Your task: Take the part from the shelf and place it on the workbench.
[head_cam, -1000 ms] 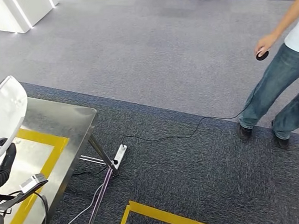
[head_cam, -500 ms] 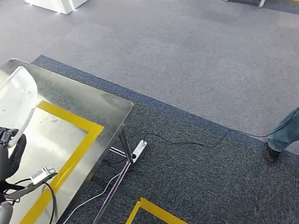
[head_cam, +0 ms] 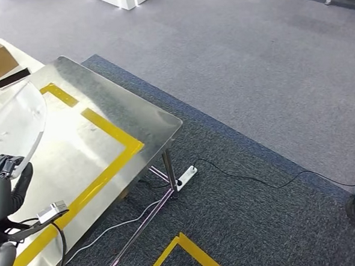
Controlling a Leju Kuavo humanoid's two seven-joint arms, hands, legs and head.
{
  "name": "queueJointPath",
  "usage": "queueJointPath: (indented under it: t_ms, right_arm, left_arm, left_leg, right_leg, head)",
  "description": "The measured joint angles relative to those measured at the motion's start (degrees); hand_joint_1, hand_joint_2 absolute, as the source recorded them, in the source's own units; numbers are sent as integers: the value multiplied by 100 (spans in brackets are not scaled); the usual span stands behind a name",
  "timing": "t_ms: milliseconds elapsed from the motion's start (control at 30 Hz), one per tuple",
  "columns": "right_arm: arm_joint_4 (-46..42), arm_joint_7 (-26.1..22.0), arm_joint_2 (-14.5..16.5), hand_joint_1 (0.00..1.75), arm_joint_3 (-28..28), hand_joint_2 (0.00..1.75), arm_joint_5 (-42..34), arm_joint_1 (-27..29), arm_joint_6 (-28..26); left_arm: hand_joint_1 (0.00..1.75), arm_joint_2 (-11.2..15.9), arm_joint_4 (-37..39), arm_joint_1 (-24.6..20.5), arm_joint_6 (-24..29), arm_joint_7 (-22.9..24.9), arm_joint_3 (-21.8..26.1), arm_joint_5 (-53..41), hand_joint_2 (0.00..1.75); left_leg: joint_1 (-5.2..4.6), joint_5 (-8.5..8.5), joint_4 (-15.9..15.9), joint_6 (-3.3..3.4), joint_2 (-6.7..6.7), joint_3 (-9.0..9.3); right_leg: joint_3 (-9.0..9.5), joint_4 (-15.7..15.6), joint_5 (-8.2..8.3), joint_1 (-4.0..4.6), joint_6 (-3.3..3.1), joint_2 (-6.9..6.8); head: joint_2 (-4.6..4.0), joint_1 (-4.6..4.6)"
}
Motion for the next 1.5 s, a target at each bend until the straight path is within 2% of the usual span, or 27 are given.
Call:
queueJointPath:
  t_ms: [33, 67, 133, 200, 267, 300, 367, 433, 500, 533, 600, 633, 667, 733, 800, 867, 933, 1000, 1033, 1100, 1167, 1233, 1300, 1333, 1400, 1433, 1500]
  right_arm:
    - [0, 3, 0, 0, -1, 0, 1, -1, 0]
    - [0, 5, 1, 0, -2, 0, 1, -5, 0]
    - [0, 5, 4, 0, -3, 0, 1, -16, 0]
    - [0, 1, 7, 0, -3, 0, 2, -25, 2]
    - [0, -3, 7, 0, -3, 0, 3, -39, 4]
    - [-1, -4, 7, 0, -3, 0, 4, -48, 4]
    - [-2, -9, 7, 0, -3, 0, 3, -57, 10]
    - [-2, -10, 7, 0, -7, 0, -2, -49, 38]
    - [-1, -6, 7, 0, -14, 0, -9, -33, 81]
    - [-1, -3, 7, 0, -18, 0, -13, -25, 96]
    - [0, 4, 7, 0, -23, 0, -17, -18, 107]
    - [1, 4, 7, 0, -26, 0, -17, -19, 108]
    - [2, 3, 7, 0, -29, 0, -17, -21, 108]
    - [4, 1, 7, 0, -33, 0, -17, -23, 113]
    - [4, 3, 7, 0, -34, 0, -17, -29, 118]
    - [4, 5, 3, 0, -38, 0, -17, -30, 118]
    - [4, 0, -1, 0, -40, 0, -17, -25, 119]
    - [4, -3, -1, 0, -40, 0, -19, -17, 121]
    - [4, -3, -1, 0, -40, 0, -19, -15, 128]
    - [4, -7, -1, 0, -40, 0, -19, -19, 146]
    - [4, -11, 0, 0, -40, 0, -19, -30, 163]
    - [4, -11, 0, 0, -40, 0, -19, -36, 178]
    - [4, -11, 0, 0, -40, 0, -19, -43, 195]
    - [4, -12, 0, 0, -40, 0, -18, -49, 201]
    - [4, -13, 0, 0, -40, 0, -17, -57, 203]
    - [4, -14, 0, 0, -40, 0, -17, -55, 203]
    - [4, -14, 0, 0, -40, 0, -19, -42, 204]
  left_arm:
    - [175, -4, 0, 3, 0, -2, 0, -1, 175]
    - [175, -6, 0, 3, 0, -2, 1, -1, 175]
    - [175, -7, 0, -12, -1, -3, 1, -3, 175]
    - [175, -8, 0, -41, 0, -4, -1, -3, 175]
    - [175, -8, 1, -54, 1, -4, -3, -3, 175]
    - [175, -8, 2, -53, 1, -3, -4, -2, 175]
    - [175, -10, 4, -85, 1, 0, -10, 0, 175]
    - [175, -15, 11, -125, 0, 4, -19, 11, 175]
    - [175, -21, 31, -134, 0, 5, -27, 23, 175]
    - [175, -22, 42, -135, -1, 5, -32, 30, 175]
    - [175, -23, 64, -145, -1, 7, -40, 40, 175]
    - [175, -23, 74, -153, -2, 7, -44, 45, 175]
    - [175, -22, 85, -169, -2, 8, -48, 46, 175]
    - [175, -18, 100, -196, -2, 9, -59, 49, 175]
    - [175, -10, 114, -201, -2, 11, -69, 49, 175]
    - [175, -2, 127, -205, -2, 13, -77, 51, 175]
    - [175, 3, 138, -227, -2, 15, -94, 53, 175]
    - [175, 2, 156, -227, -3, 16, -115, 53, 175]
    - [175, 2, 167, -220, -3, 17, -123, 52, 175]
    - [175, 4, 185, -215, -4, 21, -134, 52, 175]
    - [175, 6, 191, -225, -4, 23, -140, 54, 175]
    - [175, 7, 195, -238, -3, 25, -146, 56, 175]
    - [175, 15, 202, -231, -2, 33, -149, 58, 175]
    - [175, 22, 205, -224, -2, 36, -149, 59, 175]
    - [175, 35, 209, -237, -1, 38, -151, 59, 175]
    - [175, 34, 212, -244, 0, 38, -154, 59, 175]
    - [175, 31, 225, -251, 0, 39, -164, 60, 175]
  left_leg:
    - [2, 99, -69, 3, 16, 38]
    - [-1, 281, -353, 18, 58, 189]
    - [-52, 588, -1121, 79, 318, 595]
    - [-112, 644, -1506, 152, 507, 780]
    - [-125, 626, -1544, 216, 404, 766]
    - [-112, 638, -1570, 245, 333, 772]
    - [-73, 665, -1618, 305, 198, 790]
    - [-51, 673, -1625, 340, 69, 791]
    - [-48, 670, -1621, 356, -81, 792]
    - [-48, 668, -1617, 357, -162, 796]
    - [-41, 655, -1601, 340, -327, 803]
    - [-40, 645, -1585, 320, -399, 798]
    - [-38, 634, -1557, 290, -471, 778]
    - [-21, 639, -1529, 212, -597, 723]
    - [11, 660, -1536, 137, -694, 692]
    - [0, 558, -1366, 81, -476, 615]
    - [-17, 261, -777, 42, -122, 345]
    - [-9, 26, -129, 24, -9, 30]
    - [-7, 44, -29, 26, 6, -21]
    - [-15, 350, -454, 58, 69, 197]
    - [-74, 617, -1184, 123, 338, 576]
    - [-136, 650, -1508, 186, 503, 730]
    - [-143, 647, -1537, 237, 374, 725]
    - [-131, 657, -1561, 263, 300, 733]
    - [-96, 680, -1606, 324, 167, 752]
    - [-87, 682, -1610, 343, 106, 752]
    - [-86, 680, -1605, 363, -43, 749]
  right_leg:
    - [14, 1, -15, 3, 4, -84]
    - [37, 1, -33, 6, 12, -164]
    - [88, 2, -75, 28, 46, -301]
    - [115, 3, -113, 64, 98, -423]
    - [147, -15, -141, 83, 156, -562]
    - [154, -7, -172, 79, 190, -531]
    - [47, 238, -350, 56, 249, -245]
    - [-302, 911, -664, 36, 274, 77]
    - [-655, 1498, -799, 35, 284, 154]
    - [-719, 1529, -706, 34, 287, 165]
    - [-574, 1016, -271, 22, 280, 249]
    - [-443, 671, -95, 5, 269, 395]
    - [-309, 368, 10, -12, 251, 533]
    - [-179, 124, 12, -19, 204, 691]
    - [-137, 83, 19, -8, 140, 573]
    - [-87, 38, 31, -16, 66, 422]
    - [-43, 13, 19, -9, 14, 257]
    - [-21, 15, -10, 6, -6, 81]
    - [-8, 16, -27, 10, -8, -7]
    - [35, 17, -66, 22, 2, -172]
    - [86, 18, -114, 50, 34, -312]
    - [121, 11, -154, 85, 88, -444]
    - [160, -9, -191, 97, 148, -572]
    - [163, 11, -233, 91, 181, -526]
    - [11, 346, -452, 72, 228, -209]
    - [-162, 686, -615, 64, 237, -13]
    - [-569, 1426, -863, 61, 244, 144]
  head:
    - [0, 1]
    - [0, 1]
    - [0, 0]
    - [1, 5]
    - [1, 15]
    - [1, 24]
    - [1, 49]
    - [1, 76]
    - [1, 78]
    - [0, 78]
    - [0, 79]
    - [0, 79]
    - [0, 75]
    - [1, 70]
    - [1, 72]
    - [1, 47]
    - [0, 18]
    - [0, 15]
    - [0, 14]
    - [0, 14]
    - [0, 13]
    - [1, 16]
    - [2, 25]
    - [2, 34]
    - [1, 60]
    - [0, 74]
    - [1, 84]
